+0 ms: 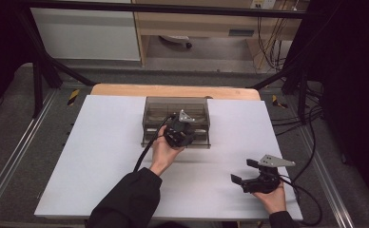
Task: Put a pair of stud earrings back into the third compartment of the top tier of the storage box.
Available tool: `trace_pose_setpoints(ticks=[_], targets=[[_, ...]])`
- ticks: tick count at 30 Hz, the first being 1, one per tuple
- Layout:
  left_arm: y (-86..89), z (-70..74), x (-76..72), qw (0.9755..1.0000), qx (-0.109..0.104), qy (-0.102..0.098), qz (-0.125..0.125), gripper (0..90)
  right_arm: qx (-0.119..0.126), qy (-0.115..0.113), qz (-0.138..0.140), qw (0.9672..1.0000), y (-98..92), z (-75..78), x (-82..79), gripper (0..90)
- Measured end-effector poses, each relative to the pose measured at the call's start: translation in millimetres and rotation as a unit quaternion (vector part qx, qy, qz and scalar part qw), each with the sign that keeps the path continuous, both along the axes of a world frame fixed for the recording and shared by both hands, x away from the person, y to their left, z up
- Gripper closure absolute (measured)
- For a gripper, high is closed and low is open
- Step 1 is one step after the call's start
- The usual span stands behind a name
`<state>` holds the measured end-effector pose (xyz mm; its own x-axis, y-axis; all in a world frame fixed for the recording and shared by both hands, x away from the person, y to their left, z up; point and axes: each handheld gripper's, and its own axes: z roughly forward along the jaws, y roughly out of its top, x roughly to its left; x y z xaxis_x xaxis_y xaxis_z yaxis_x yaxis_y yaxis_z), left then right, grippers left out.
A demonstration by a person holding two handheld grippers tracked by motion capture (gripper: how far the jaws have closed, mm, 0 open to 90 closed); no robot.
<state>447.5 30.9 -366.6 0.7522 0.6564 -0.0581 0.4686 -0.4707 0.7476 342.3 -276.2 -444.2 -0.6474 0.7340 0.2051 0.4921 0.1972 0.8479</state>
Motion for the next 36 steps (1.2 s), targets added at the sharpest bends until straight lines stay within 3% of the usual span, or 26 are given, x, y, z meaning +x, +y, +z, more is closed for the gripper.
trace_pose_setpoints(ticks=[7,12,19,24,36], targets=[[10.7,12.3,-10.4,0.9998,-0.001,-0.017,-0.007,63.7,-0.001,0.000,0.000,1.0000,-0.2,0.0,0.0,1.9],[28.2,21.7,-22.4,0.9994,-0.016,-0.029,-0.008,55.6,-0.001,0.000,-0.002,1.0000,0.1,-0.2,0.0,1.9],[55.7,31.0,-38.3,0.9987,-0.020,-0.046,0.002,40.4,-0.003,0.001,-0.002,1.0000,0.3,-0.6,0.3,1.8],[72.4,31.2,-50.8,0.9986,-0.010,-0.052,0.005,31.2,-0.003,0.001,-0.002,1.0000,0.4,-0.6,0.2,1.8],[107.9,20.1,-68.8,0.9983,-0.018,-0.052,0.019,17.1,-0.004,0.001,-0.002,1.0000,0.6,-0.8,0.1,1.8]])
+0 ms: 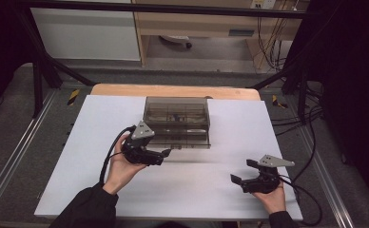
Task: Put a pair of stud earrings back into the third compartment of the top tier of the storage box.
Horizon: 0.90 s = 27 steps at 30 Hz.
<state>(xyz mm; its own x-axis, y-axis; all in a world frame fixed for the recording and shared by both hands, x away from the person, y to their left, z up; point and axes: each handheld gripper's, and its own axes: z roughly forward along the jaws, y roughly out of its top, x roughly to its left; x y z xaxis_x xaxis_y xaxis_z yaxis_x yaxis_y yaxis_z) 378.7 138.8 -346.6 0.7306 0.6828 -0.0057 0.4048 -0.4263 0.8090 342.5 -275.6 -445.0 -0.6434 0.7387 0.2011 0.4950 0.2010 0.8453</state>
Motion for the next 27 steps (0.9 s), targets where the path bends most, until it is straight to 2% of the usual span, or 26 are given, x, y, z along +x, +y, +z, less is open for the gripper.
trace_pose_setpoints(ticks=[8,17,27], targets=[[22.9,-15.3,-13.5,1.0000,0.001,0.001,0.008,9.6,0.000,-0.001,0.000,1.0000,-0.1,0.0,0.1,1.8],[42.8,-36.9,-23.7,0.9996,0.008,0.019,0.020,7.4,0.001,0.001,-0.001,1.0000,0.1,0.0,0.0,1.8],[38.6,-60.0,-14.1,0.9983,0.024,0.041,0.034,9.1,0.001,0.001,-0.001,1.0000,0.2,0.1,-0.3,1.8]])
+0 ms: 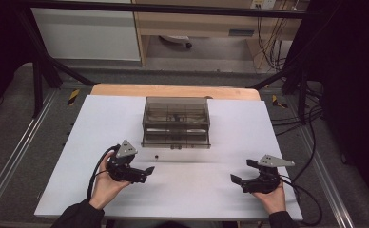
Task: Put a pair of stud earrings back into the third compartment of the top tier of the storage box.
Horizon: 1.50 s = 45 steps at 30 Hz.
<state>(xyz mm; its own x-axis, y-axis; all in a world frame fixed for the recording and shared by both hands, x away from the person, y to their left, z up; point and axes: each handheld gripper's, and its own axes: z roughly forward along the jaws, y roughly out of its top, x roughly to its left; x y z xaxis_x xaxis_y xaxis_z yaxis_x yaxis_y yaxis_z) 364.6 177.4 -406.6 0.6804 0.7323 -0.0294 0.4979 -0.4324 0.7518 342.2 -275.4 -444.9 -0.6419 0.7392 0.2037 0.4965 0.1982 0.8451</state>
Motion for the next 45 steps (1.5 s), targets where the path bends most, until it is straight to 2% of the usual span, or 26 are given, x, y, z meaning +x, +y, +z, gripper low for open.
trace_pose_setpoints(ticks=[9,20,25,34,45], targets=[[-10.6,-20.8,20.3,0.9996,0.008,0.021,0.019,16.7,0.000,-0.001,0.001,1.0000,-0.2,0.0,0.3,1.8],[-18.9,-31.0,36.7,0.9992,0.000,0.021,0.033,34.6,0.000,-0.001,0.001,1.0000,-0.1,0.0,0.3,1.8],[-21.7,-35.2,41.3,0.9990,0.001,0.023,0.037,43.2,0.001,0.000,0.001,1.0000,0.0,0.0,0.3,1.8],[-24.8,-38.8,45.1,0.9987,-0.007,0.027,0.043,50.2,0.000,-0.001,0.001,1.0000,-0.2,0.1,0.3,1.8],[-29.0,-42.5,47.1,0.9986,-0.005,0.024,0.046,61.6,0.002,-0.001,0.001,1.0000,-0.5,0.4,0.2,1.8]])
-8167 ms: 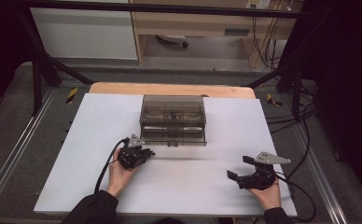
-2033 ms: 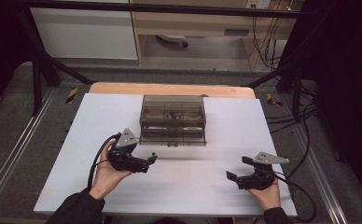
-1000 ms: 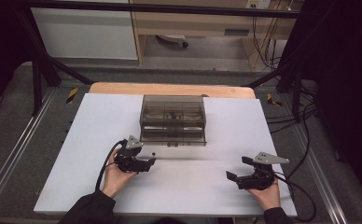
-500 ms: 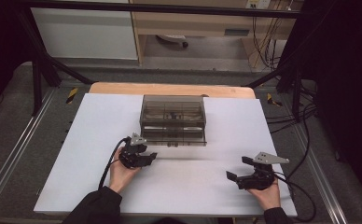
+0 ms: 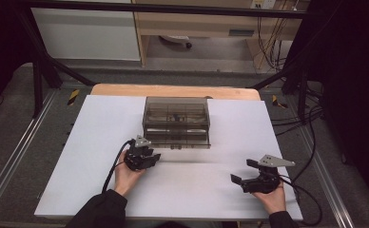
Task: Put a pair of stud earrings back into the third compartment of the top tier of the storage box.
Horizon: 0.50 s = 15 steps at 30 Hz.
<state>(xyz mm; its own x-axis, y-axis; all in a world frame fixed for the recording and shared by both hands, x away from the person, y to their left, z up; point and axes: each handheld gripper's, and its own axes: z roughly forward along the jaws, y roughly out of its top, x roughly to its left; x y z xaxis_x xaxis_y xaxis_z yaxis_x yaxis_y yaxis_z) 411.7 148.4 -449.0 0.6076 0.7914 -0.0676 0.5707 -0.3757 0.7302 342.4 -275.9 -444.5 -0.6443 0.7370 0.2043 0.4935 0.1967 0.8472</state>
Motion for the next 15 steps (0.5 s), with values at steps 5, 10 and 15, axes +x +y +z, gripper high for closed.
trace_pose_setpoints(ticks=[5,10,15], targets=[[-3.3,-2.1,-0.2,1.0000,0.004,0.004,-0.005,64.8,0.000,0.000,0.000,1.0000,0.2,-0.2,0.0,1.8],[-5.8,-2.2,-1.1,1.0000,0.008,0.000,-0.003,68.5,0.001,0.000,0.000,1.0000,0.0,0.0,0.0,1.8],[-8.1,-2.1,-2.1,0.9999,0.016,-0.003,-0.004,75.0,0.001,0.000,-0.001,1.0000,0.1,0.1,0.0,1.8]])
